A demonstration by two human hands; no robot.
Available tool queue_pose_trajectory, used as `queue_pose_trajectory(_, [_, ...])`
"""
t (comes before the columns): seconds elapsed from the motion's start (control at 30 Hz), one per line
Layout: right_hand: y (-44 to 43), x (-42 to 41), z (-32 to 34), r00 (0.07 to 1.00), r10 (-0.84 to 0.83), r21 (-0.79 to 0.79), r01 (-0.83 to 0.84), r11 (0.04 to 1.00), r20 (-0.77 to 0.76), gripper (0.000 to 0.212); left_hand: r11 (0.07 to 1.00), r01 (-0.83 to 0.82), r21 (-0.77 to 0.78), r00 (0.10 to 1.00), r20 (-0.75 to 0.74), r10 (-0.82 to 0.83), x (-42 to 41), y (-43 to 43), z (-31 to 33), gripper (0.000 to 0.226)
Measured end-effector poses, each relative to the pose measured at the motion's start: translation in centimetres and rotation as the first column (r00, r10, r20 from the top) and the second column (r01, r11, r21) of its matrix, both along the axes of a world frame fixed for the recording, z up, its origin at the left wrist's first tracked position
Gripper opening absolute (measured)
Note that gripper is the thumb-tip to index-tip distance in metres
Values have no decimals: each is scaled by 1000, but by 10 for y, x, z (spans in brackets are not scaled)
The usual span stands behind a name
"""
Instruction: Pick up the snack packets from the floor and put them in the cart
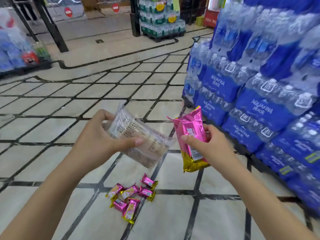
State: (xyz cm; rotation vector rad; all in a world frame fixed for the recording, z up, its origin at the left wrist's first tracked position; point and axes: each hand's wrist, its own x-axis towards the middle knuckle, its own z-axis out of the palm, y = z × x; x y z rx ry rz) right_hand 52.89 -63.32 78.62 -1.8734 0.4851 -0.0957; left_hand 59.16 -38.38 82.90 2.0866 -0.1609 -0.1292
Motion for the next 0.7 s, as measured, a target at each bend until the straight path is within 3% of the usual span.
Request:
queue_pose_trajectory(0.13, [10, -36, 56, 999, -32, 56, 32, 998, -3, 49, 999, -6, -37, 996, -84, 3, -38, 11, 54, 86])
queue_pose_trajectory(0.3, [30, -70, 89, 999, 28, 49, -26, 998, -42, 48, 988, -90, -123, 987, -143, 72, -96, 26, 79, 85])
queue_pose_trajectory(0.5, [53, -92, 95, 991, 112, 23, -111, 994, -74, 40, 960, -220, -172, 961, -208, 183, -152, 66, 78, 66])
queue_pose_trajectory(0.7, [113, -93, 77, 967, 223, 50, -218, 975, -120, 37, 890, -375, -259, 902, -322, 287, -196, 131, 65, 89])
